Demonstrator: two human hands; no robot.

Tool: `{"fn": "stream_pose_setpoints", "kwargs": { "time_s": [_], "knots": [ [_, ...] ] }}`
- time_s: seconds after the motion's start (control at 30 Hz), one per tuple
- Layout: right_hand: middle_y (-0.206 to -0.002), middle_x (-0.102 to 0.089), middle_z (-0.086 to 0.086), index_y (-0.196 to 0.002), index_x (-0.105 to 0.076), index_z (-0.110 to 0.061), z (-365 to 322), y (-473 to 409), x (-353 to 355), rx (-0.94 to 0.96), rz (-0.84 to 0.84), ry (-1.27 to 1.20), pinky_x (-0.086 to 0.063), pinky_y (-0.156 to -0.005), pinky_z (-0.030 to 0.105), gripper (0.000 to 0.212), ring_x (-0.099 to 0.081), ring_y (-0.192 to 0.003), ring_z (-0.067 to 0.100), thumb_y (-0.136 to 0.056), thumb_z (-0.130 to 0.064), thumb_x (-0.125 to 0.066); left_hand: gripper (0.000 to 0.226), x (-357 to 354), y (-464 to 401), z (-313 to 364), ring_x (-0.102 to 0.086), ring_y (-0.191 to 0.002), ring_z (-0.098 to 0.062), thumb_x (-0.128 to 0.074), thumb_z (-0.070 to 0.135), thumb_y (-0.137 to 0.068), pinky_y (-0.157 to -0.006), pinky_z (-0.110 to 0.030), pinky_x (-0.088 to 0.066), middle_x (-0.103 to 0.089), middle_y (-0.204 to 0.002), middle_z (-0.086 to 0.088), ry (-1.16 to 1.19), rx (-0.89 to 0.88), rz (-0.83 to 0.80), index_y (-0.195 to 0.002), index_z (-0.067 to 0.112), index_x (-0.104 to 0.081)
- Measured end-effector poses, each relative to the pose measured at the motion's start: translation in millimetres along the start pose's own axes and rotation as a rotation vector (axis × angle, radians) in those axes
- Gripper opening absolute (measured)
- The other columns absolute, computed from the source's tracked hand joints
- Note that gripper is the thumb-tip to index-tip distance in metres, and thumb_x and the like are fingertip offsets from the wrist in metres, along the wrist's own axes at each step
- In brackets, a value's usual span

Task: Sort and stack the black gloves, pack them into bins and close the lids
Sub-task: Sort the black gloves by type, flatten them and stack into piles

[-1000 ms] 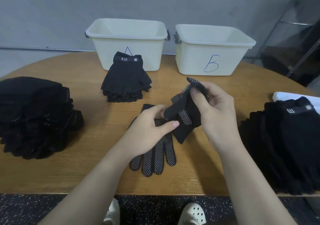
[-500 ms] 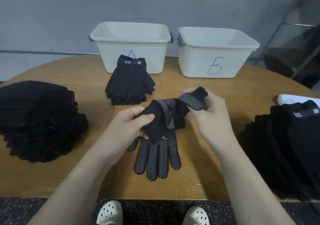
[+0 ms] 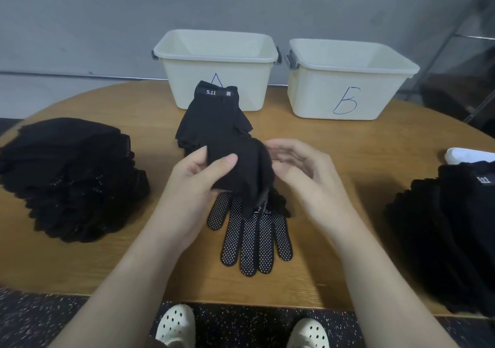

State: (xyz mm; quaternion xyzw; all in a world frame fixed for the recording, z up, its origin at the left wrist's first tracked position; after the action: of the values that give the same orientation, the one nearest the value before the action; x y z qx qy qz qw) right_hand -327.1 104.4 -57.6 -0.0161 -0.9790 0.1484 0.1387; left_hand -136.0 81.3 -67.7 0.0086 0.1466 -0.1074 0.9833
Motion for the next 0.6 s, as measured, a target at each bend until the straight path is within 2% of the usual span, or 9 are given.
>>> {"fn": "stream_pose_setpoints", "kwargs": {
  "time_s": [0.1, 0.2, 0.27, 0.33, 0.4, 0.47, 0.5, 0.57, 0.6],
  "knots": [
    [-0.11, -0.076, -0.011, -0.116, -0.072, -0.024, -1.7, 1.1, -9.3, -0.004, -0.036, 0.028, -0.052, -0.091, 0.02, 0.024, -0.069, -0.106, 0.006, -0.093, -0.029, -0.073, 0.03, -0.4, 0.4, -0.4, -0.07, -0.115, -0.028, -0.064, 0.014, -0.095, -0.101, -0.044, -0.055, -0.074, -0.121, -0.012, -0.061, -0.018, -0.049, -0.122, 0.007, -0.072],
    [-0.094, -0.077, -0.002, -0.098, -0.074, -0.026, 0.4, -1.8, -14.5, -0.008, 0.003, 0.053, -0.058, -0.079, 0.032, 0.003, -0.072, -0.091, 0.016, -0.096, -0.025, -0.072, 0.028, 1.3, -1.3, -1.9, -0.07, -0.115, -0.031, -0.065, 0.012, -0.096, -0.103, -0.048, -0.053, -0.074, -0.12, -0.013, -0.053, -0.034, -0.025, -0.122, 0.006, -0.072],
    [-0.088, -0.077, 0.001, -0.09, -0.074, -0.022, 3.0, -3.5, -14.3, -0.003, 0.052, 0.041, -0.057, -0.076, 0.037, 0.01, -0.072, -0.083, 0.02, -0.098, -0.018, -0.069, 0.029, 1.9, -2.5, -1.0, -0.069, -0.117, -0.03, -0.064, 0.011, -0.096, -0.105, -0.047, -0.051, -0.074, -0.123, -0.012, -0.019, -0.035, -0.013, -0.124, 0.006, -0.071],
    [-0.086, -0.077, -0.002, -0.088, -0.074, -0.023, 3.5, -5.2, -12.8, -0.014, 0.092, 0.004, -0.054, -0.074, 0.03, 0.017, -0.071, -0.081, 0.014, -0.099, -0.014, -0.066, 0.029, 1.9, -2.8, 0.3, -0.07, -0.117, -0.027, -0.065, 0.013, -0.095, -0.101, -0.044, -0.054, -0.074, -0.123, -0.009, -0.006, -0.022, -0.027, -0.123, 0.007, -0.071],
    [-0.087, -0.078, 0.0, -0.087, -0.075, -0.023, 2.2, -6.3, -11.3, -0.031, 0.153, -0.045, -0.055, -0.075, 0.031, 0.018, -0.071, -0.081, 0.014, -0.1, -0.014, -0.066, 0.022, 1.3, -3.4, -0.6, -0.073, -0.102, -0.021, -0.069, 0.019, -0.09, -0.09, -0.036, -0.057, -0.077, -0.11, -0.006, -0.052, -0.005, -0.06, -0.11, 0.01, -0.075],
    [-0.088, -0.078, 0.005, -0.087, -0.075, -0.021, 2.0, -7.7, -8.0, -0.048, 0.214, -0.093, -0.056, -0.075, 0.034, 0.017, -0.07, -0.08, 0.016, -0.1, -0.013, -0.066, 0.009, 0.2, -3.7, -3.9, -0.069, -0.08, -0.014, -0.072, 0.022, -0.087, -0.079, -0.028, -0.057, -0.073, -0.081, 0.001, -0.104, 0.013, -0.086, -0.08, 0.017, -0.074],
    [-0.089, -0.078, 0.007, -0.089, -0.075, -0.018, 2.5, -7.9, -5.8, -0.062, 0.231, -0.111, -0.056, -0.076, 0.037, 0.016, -0.071, -0.081, 0.019, -0.1, -0.013, -0.065, 0.023, -1.2, -3.5, -4.9, -0.066, -0.072, -0.01, -0.071, 0.019, -0.091, -0.076, -0.025, -0.055, -0.067, -0.07, 0.005, -0.128, 0.009, -0.085, -0.067, 0.02, -0.07],
    [-0.092, -0.078, 0.008, -0.093, -0.075, -0.012, 2.7, -7.8, -1.5, -0.097, 0.247, -0.14, -0.058, -0.08, 0.041, 0.013, -0.074, -0.087, 0.028, -0.1, -0.014, -0.065, 0.039, -2.5, -2.5, -3.1, -0.064, -0.064, -0.006, -0.064, 0.012, -0.098, -0.073, -0.023, -0.055, -0.064, -0.063, 0.01, -0.128, -0.02, -0.048, -0.061, 0.024, -0.068],
    [-0.092, -0.079, 0.007, -0.094, -0.076, -0.012, 2.8, -7.3, 0.7, -0.107, 0.251, -0.146, -0.059, -0.083, 0.042, 0.013, -0.074, -0.092, 0.031, -0.101, -0.014, -0.065, 0.035, -2.1, -2.3, -0.7, -0.068, -0.068, -0.008, -0.063, 0.01, -0.099, -0.075, -0.025, -0.057, -0.068, -0.068, 0.008, -0.103, -0.038, -0.011, -0.067, 0.024, -0.072]
  ]
}}
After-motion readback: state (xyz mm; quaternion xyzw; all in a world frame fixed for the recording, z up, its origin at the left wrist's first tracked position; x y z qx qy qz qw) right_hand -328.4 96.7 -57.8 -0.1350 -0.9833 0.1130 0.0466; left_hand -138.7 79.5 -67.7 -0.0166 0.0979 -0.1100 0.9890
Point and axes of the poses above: each hand's wrist, its own y-axis away from the middle knuckle, its own x-axis out of the back of the hand, z = x × y, the point moved 1 cm from there along -y, towards the middle knuckle
